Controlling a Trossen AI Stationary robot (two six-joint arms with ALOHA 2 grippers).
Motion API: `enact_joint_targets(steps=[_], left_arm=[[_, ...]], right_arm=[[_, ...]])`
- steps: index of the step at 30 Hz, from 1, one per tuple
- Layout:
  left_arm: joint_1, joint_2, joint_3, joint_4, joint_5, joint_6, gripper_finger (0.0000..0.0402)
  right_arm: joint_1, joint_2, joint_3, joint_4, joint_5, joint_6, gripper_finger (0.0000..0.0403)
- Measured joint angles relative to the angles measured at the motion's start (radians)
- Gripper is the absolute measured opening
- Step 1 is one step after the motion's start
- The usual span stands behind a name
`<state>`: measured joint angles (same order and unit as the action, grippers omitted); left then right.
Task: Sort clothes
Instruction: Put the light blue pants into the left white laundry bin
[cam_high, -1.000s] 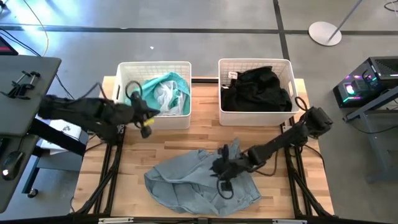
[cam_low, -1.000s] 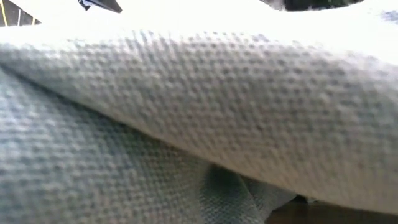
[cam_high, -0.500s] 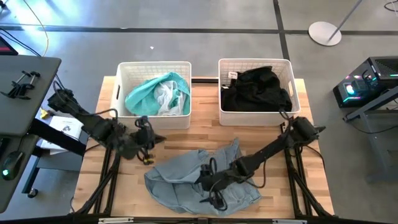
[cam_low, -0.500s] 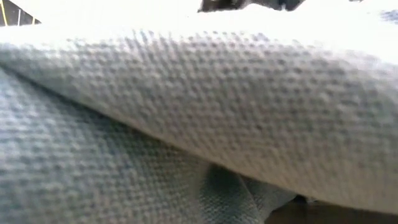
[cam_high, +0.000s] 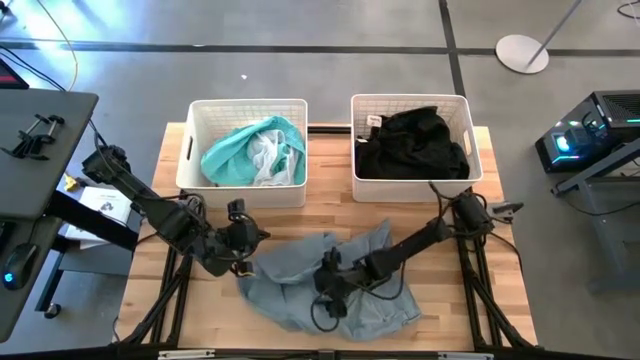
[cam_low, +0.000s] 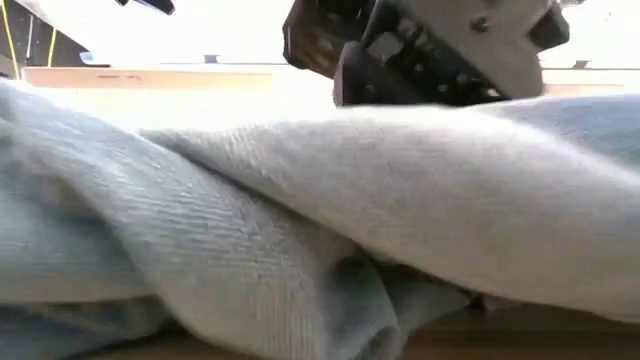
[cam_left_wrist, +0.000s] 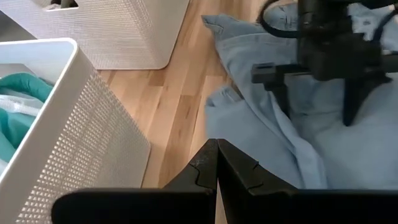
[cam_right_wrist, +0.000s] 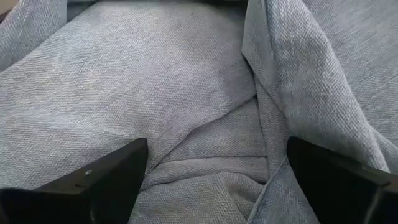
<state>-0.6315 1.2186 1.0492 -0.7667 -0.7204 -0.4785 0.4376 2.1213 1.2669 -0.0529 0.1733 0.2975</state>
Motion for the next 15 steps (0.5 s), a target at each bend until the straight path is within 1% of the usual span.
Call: enact_joint_targets(steps=[1,3,6,9,15], left_arm=[[0.0,0.001,0.0,0.0,0.0,0.0,0.0],[0.0,0.002,0.0,-0.002,0.0,0.0,0.0],[0.0,0.002,0.0,-0.005,-0.002,0.0,0.0],[0.0,0.002,0.0,-0.008,-0.002,0.0,0.0],[-0.002,-0.002,0.0,-0.008,-0.003,-0.014,0.0]], right_arm=[[-0.006,0.007,-0.014,-0.002,-0.011,0.004,0.0373],[-0.006,0.023,-0.035,0.014,0.002,0.005,0.0354],[-0.001,0.043,-0.06,0.068,0.044,0.009,0.0303],[-0.005,0.043,-0.078,0.101,0.069,0.017,0.023],[-0.015,0.043,-0.149,0.25,0.106,0.042,0.006]])
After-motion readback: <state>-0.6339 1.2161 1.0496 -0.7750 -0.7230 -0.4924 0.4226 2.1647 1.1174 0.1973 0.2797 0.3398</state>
